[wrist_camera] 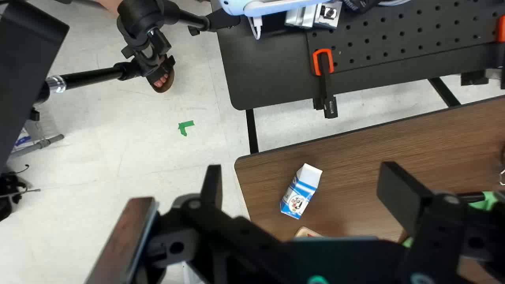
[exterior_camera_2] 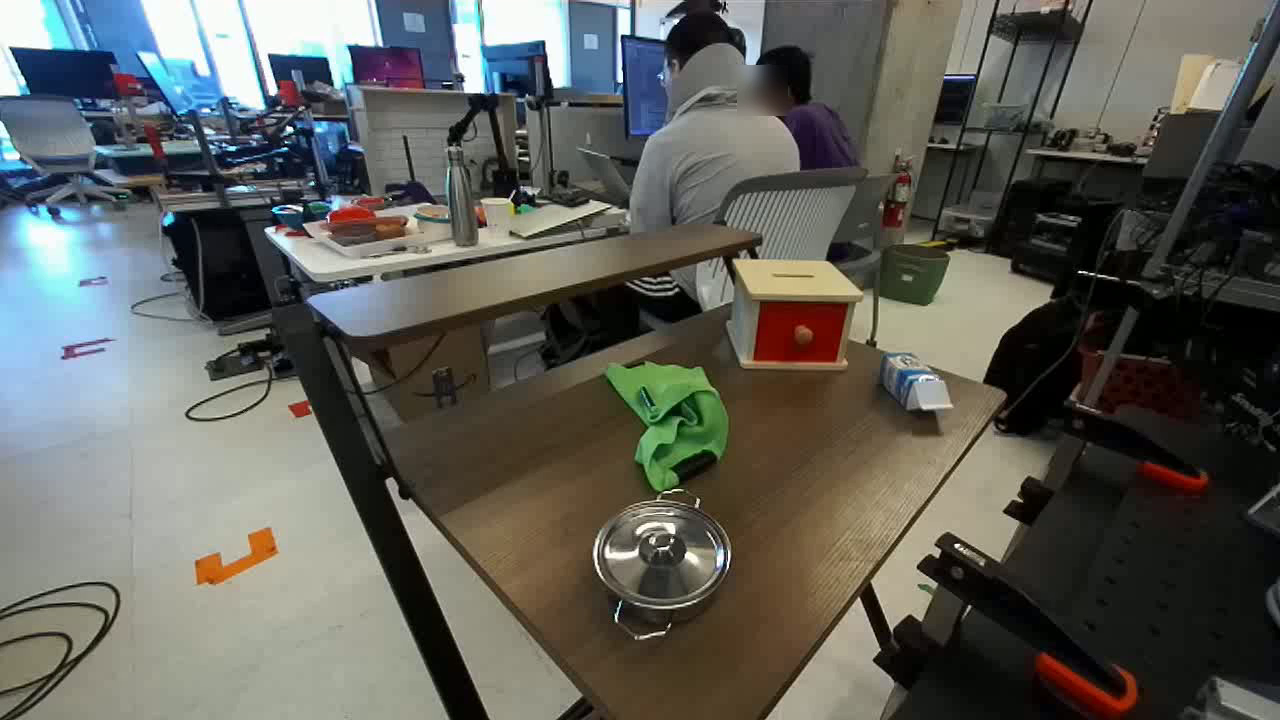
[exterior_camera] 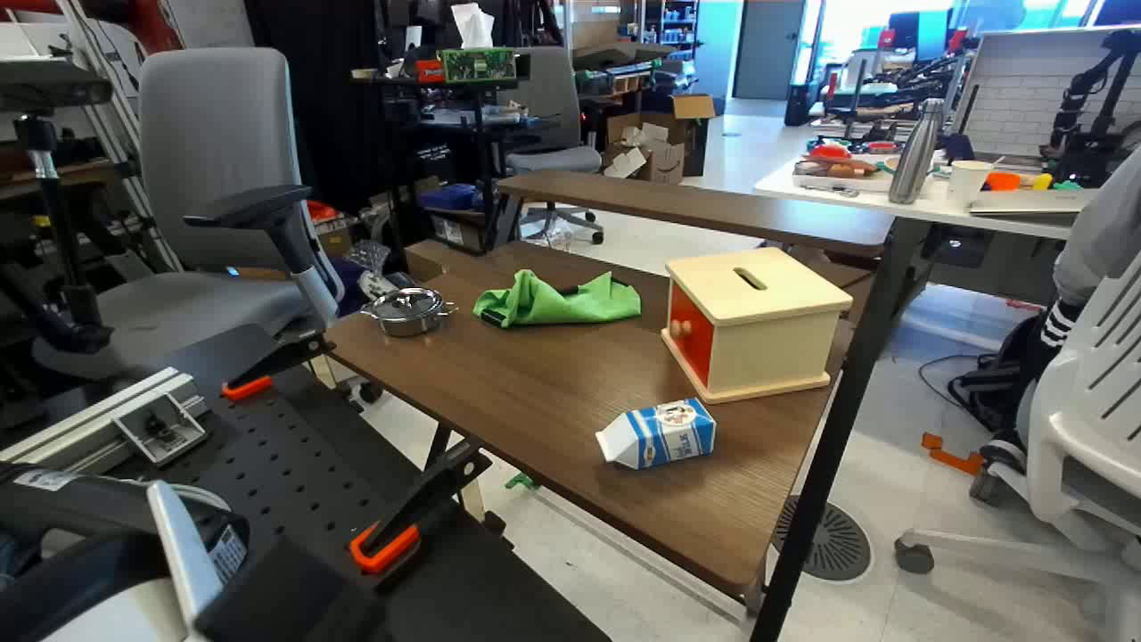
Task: Move the green towel towards you
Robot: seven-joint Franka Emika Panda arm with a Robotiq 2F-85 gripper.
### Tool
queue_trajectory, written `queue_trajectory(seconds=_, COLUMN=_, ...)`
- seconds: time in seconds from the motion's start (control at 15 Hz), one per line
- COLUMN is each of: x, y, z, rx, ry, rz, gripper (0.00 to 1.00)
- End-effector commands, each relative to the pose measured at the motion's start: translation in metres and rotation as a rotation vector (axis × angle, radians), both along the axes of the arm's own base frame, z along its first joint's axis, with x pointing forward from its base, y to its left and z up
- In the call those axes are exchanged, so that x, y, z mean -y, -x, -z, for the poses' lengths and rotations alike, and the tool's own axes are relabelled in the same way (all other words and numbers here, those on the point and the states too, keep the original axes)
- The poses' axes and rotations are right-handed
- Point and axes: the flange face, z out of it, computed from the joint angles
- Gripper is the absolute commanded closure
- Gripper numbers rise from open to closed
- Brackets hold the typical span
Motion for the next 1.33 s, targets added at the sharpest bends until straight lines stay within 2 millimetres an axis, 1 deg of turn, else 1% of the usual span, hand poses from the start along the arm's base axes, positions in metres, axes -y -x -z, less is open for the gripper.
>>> queue_trajectory(seconds=0.0, x=0.0, y=0.0, z=0.0, rx=-0.001, ry=0.0, rz=0.0, gripper=0.0)
queue_trajectory(seconds=0.53, x=0.0, y=0.0, z=0.0, rx=0.0, ry=0.0, rz=0.0, gripper=0.0)
queue_trajectory(seconds=0.67, x=-0.008, y=-0.004, z=0.005, rx=0.01, ry=-0.009, rz=-0.01, gripper=0.0)
queue_trajectory(seconds=0.8, x=-0.024, y=-0.012, z=0.014, rx=0.008, ry=-0.008, rz=-0.037, gripper=0.0)
queue_trajectory(seconds=0.93, x=-0.042, y=-0.027, z=0.027, rx=0.015, ry=-0.031, rz=-0.091, gripper=0.0)
queue_trajectory(seconds=1.13, x=-0.074, y=-0.058, z=0.048, rx=0.055, ry=-0.038, rz=-0.146, gripper=0.0)
queue_trajectory(seconds=1.27, x=-0.095, y=-0.084, z=0.066, rx=0.084, ry=-0.046, rz=-0.181, gripper=0.0)
